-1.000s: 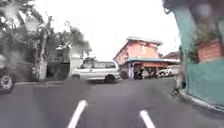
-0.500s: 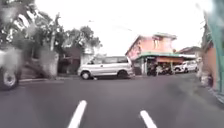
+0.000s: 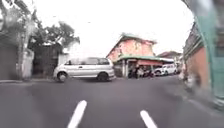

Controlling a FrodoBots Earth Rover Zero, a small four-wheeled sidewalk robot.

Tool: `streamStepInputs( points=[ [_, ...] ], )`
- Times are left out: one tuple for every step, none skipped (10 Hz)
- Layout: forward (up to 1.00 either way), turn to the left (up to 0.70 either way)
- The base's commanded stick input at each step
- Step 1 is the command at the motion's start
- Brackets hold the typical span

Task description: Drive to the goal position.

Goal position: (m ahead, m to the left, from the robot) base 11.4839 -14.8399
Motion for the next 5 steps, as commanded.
streamStepInputs(
  points=[
    [1.00,-0.31],
    [1.00,0.10],
    [1.00,0.15],
    [1.00,0.14],
    [1.00,0.01]
  ],
)
